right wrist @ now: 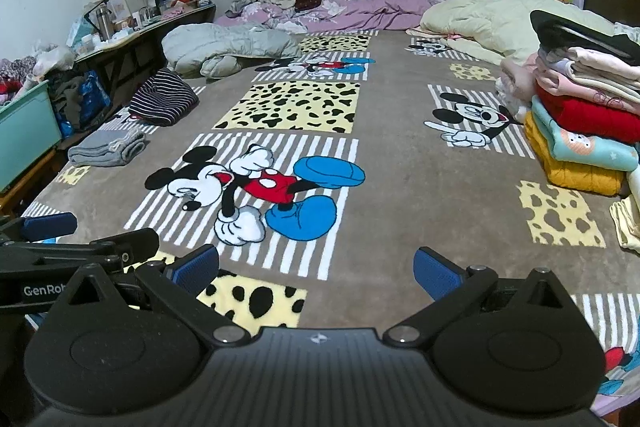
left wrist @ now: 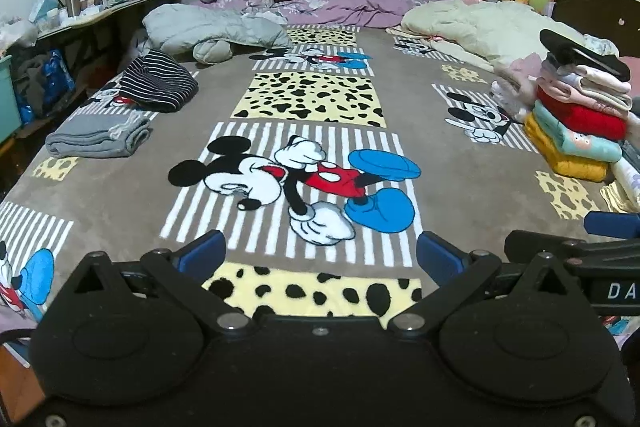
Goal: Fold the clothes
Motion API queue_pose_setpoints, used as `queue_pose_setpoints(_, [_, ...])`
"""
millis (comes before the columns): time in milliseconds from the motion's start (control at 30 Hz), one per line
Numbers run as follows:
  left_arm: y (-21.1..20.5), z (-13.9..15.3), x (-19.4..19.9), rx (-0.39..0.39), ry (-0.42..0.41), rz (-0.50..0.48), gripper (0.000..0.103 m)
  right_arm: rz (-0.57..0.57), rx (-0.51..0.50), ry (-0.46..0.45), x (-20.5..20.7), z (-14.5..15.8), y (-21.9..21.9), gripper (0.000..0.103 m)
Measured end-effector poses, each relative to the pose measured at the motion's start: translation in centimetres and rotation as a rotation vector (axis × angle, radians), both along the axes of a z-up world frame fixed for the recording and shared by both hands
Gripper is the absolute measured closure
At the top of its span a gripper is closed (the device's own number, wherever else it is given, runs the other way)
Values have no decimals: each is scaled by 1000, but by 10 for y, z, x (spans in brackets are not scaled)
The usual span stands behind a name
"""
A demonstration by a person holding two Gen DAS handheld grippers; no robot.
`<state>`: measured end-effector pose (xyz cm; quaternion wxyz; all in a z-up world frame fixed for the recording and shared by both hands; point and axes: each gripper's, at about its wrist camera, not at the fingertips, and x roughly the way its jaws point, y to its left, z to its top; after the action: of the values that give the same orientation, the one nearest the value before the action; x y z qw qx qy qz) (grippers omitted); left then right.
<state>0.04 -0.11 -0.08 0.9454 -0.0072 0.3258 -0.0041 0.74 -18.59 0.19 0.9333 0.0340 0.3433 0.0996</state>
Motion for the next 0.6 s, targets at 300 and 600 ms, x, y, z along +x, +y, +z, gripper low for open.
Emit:
queue_pose_setpoints(300, [0,-1,0,-18,1,-3,0,-3,-10,-11,1,0,1,0])
queue_pose_setpoints(600, [4,-1,-1,-16,6,-5,0,-2,5,-4,0,-3,-1,0])
